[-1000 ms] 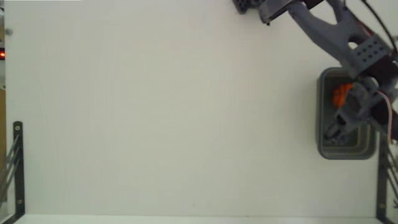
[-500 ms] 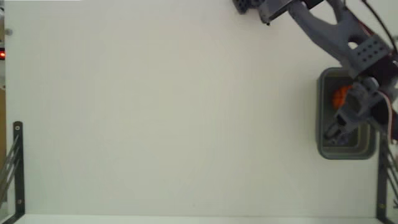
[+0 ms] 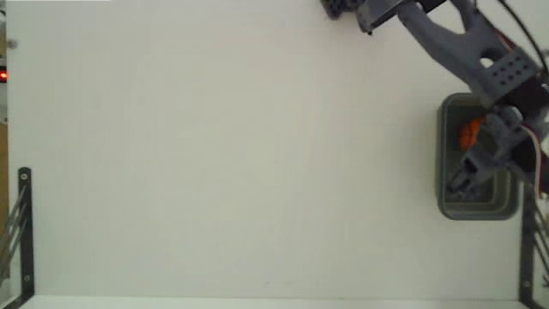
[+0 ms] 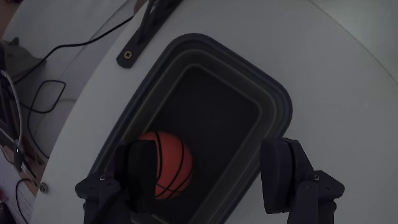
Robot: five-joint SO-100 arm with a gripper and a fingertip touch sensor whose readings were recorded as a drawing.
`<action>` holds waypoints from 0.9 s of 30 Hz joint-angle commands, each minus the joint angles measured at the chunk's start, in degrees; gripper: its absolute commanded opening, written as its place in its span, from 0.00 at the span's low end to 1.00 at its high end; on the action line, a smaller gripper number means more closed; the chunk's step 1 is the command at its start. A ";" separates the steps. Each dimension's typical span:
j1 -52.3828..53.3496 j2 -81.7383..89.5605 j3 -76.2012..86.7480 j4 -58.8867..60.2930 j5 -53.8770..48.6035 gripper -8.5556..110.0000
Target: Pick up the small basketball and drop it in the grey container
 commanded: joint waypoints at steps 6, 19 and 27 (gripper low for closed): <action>-1.19 1.17 -2.22 0.84 0.26 1.00; -0.34 2.27 -1.12 0.85 0.26 1.00; 1.97 5.31 1.90 0.86 0.26 1.00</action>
